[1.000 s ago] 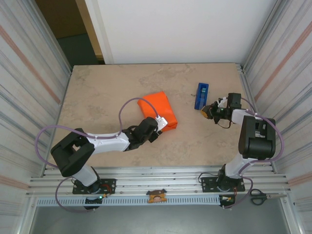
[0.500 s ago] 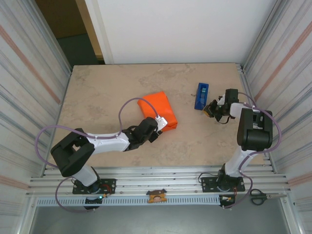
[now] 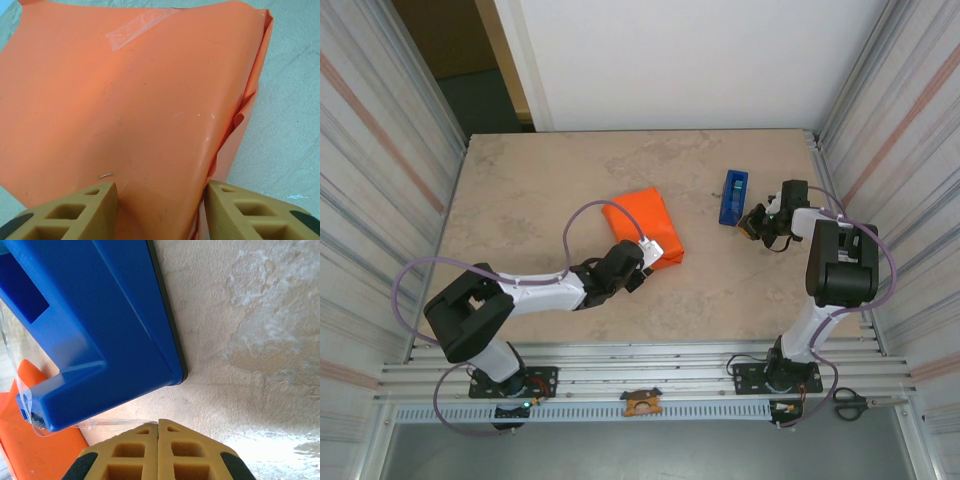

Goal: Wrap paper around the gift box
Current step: Tear off the tape with the cutter.

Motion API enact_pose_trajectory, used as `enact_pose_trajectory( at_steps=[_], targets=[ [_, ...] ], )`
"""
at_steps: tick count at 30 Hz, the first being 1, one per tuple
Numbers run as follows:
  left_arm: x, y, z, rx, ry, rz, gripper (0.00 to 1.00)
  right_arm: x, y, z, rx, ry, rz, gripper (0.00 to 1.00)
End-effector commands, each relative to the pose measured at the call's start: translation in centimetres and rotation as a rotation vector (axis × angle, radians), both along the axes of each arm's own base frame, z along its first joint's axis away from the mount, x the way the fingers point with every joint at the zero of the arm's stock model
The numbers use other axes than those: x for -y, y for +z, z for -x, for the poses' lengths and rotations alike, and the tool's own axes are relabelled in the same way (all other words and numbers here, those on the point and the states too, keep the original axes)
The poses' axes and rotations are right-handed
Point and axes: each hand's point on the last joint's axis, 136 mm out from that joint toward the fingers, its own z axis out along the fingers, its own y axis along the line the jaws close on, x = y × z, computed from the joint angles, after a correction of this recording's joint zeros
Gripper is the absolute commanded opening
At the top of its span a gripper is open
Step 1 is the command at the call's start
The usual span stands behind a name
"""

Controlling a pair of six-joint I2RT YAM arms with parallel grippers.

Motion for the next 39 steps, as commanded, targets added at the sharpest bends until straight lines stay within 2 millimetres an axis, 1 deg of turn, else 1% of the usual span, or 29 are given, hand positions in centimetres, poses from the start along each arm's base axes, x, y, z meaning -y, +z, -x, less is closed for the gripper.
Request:
enact_pose_trajectory(
  at_steps=[1,4,6,10,13,15,17,22,24,29,35,39],
  targets=[
    [-3.2,-6.6,3.7,-0.215,-0.014,-0.16,0.49,0.7,-2.4,2.5,-0.119,0.005,0.053,0.0],
    [-3.2,-6.5,3.6,-0.214,-0.01,-0.161,0.48,0.9,-3.1,2.4,-0.139,-0.002,0.062,0.0],
    [-3.2,-6.5,3.7,-0.216,-0.01,-0.161,0.49,1.0,-3.2,2.2,-0.135,-0.002,0.066,0.0],
    [-3.2,-6.5,3.7,-0.217,-0.009,-0.161,0.48,0.6,-2.5,1.5,-0.108,0.014,0.059,0.0],
    [-3.2,-6.6,3.6,-0.217,-0.01,-0.161,0.48,1.0,-2.3,1.4,-0.117,0.022,0.095,0.0],
    [-3.0,-6.5,3.6,-0.216,-0.013,-0.162,0.48,1.4,-2.4,1.6,-0.135,0.024,0.121,0.0],
    [-3.0,-6.6,3.6,-0.217,-0.013,-0.16,0.48,1.3,-2.7,1.7,-0.148,0.03,0.11,0.0],
    [-3.0,-6.5,3.6,-0.217,-0.012,-0.157,0.48,0.4,-3.0,1.8,-0.162,0.052,0.069,0.0],
    [-3.0,-6.6,3.7,-0.218,-0.012,-0.158,0.48,0.3,-3.2,1.9,-0.167,0.053,0.064,0.0],
    [-3.0,-6.5,3.6,-0.215,-0.011,-0.156,0.48,1.0,-2.5,2.1,-0.161,0.051,0.107,0.0],
    [-2.9,-6.5,3.6,-0.215,-0.012,-0.154,0.48,1.7,-3.0,3.1,-0.203,0.061,0.147,0.0],
    [-3.0,-6.5,3.7,-0.217,-0.011,-0.155,0.48,1.7,-2.7,3.4,-0.198,0.056,0.155,0.0]
  ],
)
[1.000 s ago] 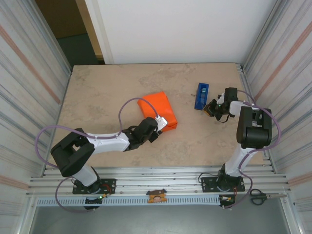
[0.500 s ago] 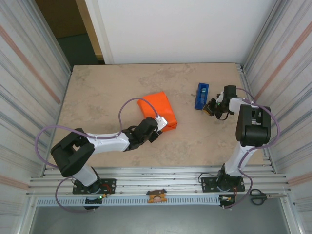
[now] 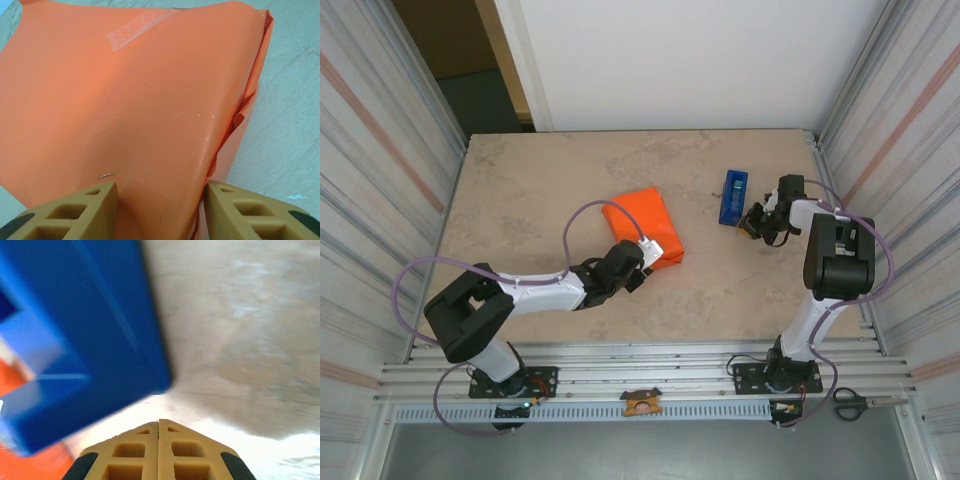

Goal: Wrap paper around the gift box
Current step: Tear off the tape with the cutter, then wrap the gift box with the wrapping paper.

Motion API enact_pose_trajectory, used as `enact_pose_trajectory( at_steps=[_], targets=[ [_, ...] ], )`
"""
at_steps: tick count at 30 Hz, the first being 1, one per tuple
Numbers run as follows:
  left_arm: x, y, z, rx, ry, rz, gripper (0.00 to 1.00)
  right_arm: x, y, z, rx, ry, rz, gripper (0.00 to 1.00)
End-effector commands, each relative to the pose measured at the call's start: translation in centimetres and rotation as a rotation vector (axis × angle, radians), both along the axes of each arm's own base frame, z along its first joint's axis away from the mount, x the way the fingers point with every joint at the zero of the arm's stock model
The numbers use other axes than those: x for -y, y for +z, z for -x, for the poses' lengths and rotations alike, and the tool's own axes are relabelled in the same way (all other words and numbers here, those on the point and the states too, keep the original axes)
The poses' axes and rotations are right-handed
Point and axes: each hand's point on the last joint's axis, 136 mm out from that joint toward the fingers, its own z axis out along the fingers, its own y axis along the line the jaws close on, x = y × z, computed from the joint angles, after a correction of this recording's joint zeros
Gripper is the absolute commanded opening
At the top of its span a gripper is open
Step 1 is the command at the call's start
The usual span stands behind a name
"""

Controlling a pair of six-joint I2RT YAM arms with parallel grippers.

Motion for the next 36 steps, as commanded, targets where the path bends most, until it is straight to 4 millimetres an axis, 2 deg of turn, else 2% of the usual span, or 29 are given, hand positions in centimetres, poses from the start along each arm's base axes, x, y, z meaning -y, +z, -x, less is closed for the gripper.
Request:
enact_pose_trajectory(
  at_steps=[1,6,9,11,14,18,20,26,31,36],
  targets=[
    [-3.0,-6.6,3.6,-0.216,-0.013,-0.157,0.48,1.2,-1.6,3.2,-0.129,-0.012,0.066,0.0],
    [-3.1,-6.6,3.8,-0.219,-0.01,-0.157,0.48,0.4,0.3,2.6,-0.061,0.006,0.031,0.0],
    [-3.2,-6.7,3.7,-0.22,-0.007,-0.161,0.48,-1.2,3.6,2.9,0.012,0.055,-0.042,0.0],
    [-3.2,-6.7,3.8,-0.219,-0.004,-0.159,0.48,-2.1,6.0,4.0,0.062,0.098,-0.07,0.0],
    [-3.2,-6.8,3.8,-0.221,-0.005,-0.155,0.48,-4.7,9.0,5.9,0.104,0.179,-0.209,0.0],
    [-3.2,-6.9,3.9,-0.222,-0.009,-0.153,0.48,-7.4,11.3,8.0,0.118,0.269,-0.279,0.0],
    [-3.3,-7.0,4.0,-0.222,-0.009,-0.154,0.48,-9.6,12.6,8.6,0.144,0.33,-0.317,0.0],
    [-3.5,-7.2,4.1,-0.226,-0.004,-0.156,0.48,-14.1,14.5,9.2,0.177,0.411,-0.389,0.0],
    [-3.5,-7.2,4.0,-0.226,0.0,-0.151,0.48,-17.6,13.3,10.5,0.137,0.492,-0.412,0.0],
    [-3.5,-7.3,4.1,-0.228,-0.001,-0.152,0.48,-19.8,12.4,11.8,0.11,0.55,-0.45,0.0]
  ],
)
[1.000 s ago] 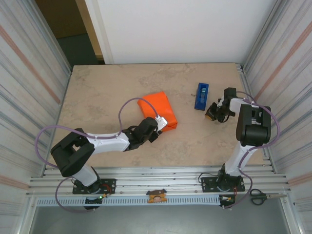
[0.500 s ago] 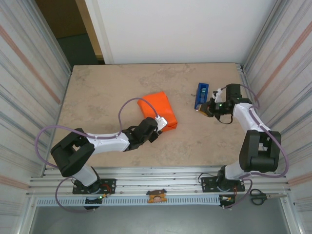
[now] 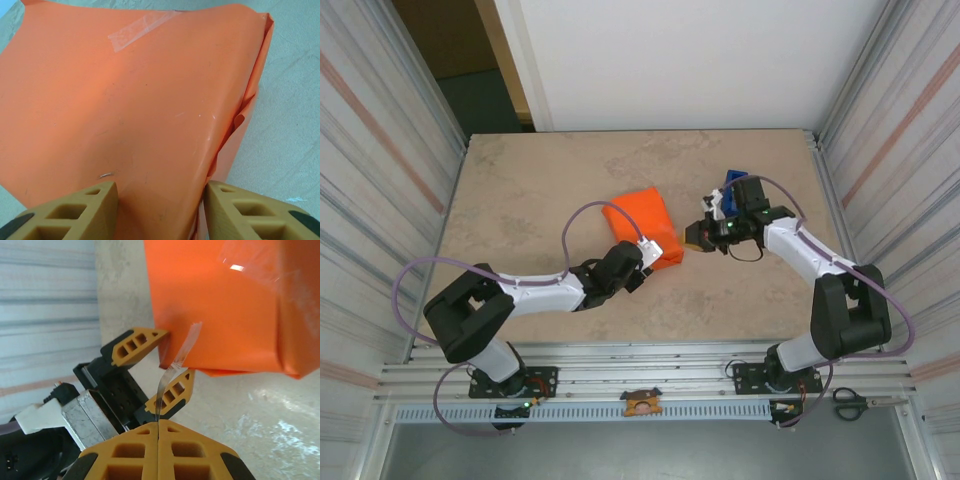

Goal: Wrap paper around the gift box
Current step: Wrap the gift box with the wrapping paper.

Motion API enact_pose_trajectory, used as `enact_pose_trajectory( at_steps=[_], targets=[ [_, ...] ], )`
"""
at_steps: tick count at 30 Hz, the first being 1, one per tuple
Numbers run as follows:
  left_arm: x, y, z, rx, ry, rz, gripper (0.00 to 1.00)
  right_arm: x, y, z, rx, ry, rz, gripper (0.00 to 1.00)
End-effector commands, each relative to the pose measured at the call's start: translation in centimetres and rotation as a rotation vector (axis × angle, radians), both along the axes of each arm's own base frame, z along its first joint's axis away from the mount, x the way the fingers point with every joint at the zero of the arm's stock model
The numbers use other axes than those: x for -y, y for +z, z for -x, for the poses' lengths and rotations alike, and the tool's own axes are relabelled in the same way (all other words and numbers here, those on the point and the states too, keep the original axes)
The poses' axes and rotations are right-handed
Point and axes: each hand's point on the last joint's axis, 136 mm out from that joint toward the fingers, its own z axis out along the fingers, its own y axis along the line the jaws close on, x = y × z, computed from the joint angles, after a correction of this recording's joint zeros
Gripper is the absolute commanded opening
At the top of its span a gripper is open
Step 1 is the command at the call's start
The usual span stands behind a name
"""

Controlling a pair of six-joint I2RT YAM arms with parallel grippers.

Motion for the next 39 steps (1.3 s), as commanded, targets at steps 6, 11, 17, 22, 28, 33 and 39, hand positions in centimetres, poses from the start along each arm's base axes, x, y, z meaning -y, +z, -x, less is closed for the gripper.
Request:
enact_pose_trajectory(
  at_steps=[6,11,17,22,28,33,39],
  targets=[
    [-3.5,-7.2,4.1,-0.232,-0.003,-0.165,0.48,-1.8,-1.6,1.4,-0.065,0.069,-0.033,0.0],
    [-3.4,-7.4,4.1,-0.236,-0.001,-0.156,0.48,-2.2,-1.0,1.1,-0.045,0.072,-0.057,0.0],
    [-3.4,-7.4,4.1,-0.236,0.0,-0.155,0.48,-3.5,-0.7,-0.3,-0.033,0.055,-0.101,0.0],
    [-3.4,-7.4,4.1,-0.237,0.002,-0.151,0.48,-4.9,-2.7,-0.2,-0.066,0.078,-0.086,0.0],
    [-3.4,-7.4,4.2,-0.241,0.0,-0.153,0.48,-5.0,-5.8,1.1,-0.129,0.078,-0.061,0.0],
    [-3.5,-7.4,4.2,-0.241,0.002,-0.157,0.48,-4.5,-7.2,2.4,-0.161,0.068,-0.023,0.0],
    [-3.5,-7.4,4.2,-0.241,0.0,-0.158,0.48,-4.5,-7.5,2.4,-0.166,0.056,-0.009,0.0]
  ],
)
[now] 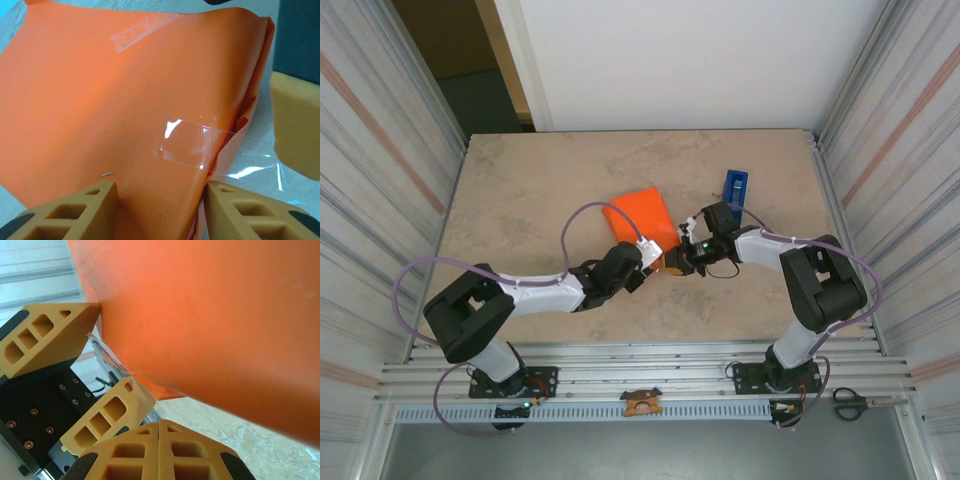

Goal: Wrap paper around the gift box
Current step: Wrap the gift box with the wrapping paper.

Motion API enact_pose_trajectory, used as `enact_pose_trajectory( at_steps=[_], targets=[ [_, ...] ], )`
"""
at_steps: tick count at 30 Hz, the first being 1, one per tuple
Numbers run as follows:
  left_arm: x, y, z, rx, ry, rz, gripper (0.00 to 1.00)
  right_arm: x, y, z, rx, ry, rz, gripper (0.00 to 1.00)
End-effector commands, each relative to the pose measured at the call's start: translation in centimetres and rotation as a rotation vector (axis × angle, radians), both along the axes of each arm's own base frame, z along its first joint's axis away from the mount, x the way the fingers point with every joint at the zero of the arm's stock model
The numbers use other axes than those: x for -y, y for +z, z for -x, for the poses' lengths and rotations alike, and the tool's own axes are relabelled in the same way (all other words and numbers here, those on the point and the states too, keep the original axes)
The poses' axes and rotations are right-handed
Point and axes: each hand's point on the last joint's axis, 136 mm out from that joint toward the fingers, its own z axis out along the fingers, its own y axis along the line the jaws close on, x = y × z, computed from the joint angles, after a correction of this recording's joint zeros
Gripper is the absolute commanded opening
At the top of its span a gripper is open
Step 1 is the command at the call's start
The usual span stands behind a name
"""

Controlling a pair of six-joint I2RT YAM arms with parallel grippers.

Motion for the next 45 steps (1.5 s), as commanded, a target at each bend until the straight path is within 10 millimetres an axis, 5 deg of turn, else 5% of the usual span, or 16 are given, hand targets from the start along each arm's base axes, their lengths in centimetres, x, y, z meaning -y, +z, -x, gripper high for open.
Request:
enact_pose_trajectory(
  at_steps=[1,12,28,45],
  targets=[
    [-3.6,-7.4,4.2,-0.241,-0.01,-0.174,0.48,-0.1,0.1,-0.4,0.011,-0.016,0.015,0.0],
    [-3.8,-7.5,4.4,-0.244,-0.008,-0.177,0.48,-0.8,0.4,-1.4,0.021,-0.04,0.01,0.0],
    [-3.7,-7.5,4.3,-0.24,-0.012,-0.176,0.47,-0.6,1.3,-0.9,0.036,-0.029,0.012,0.34],
    [-3.7,-7.5,4.4,-0.243,-0.012,-0.176,0.47,-1.5,2.7,-1.8,0.056,-0.054,-0.045,0.5]
  ],
)
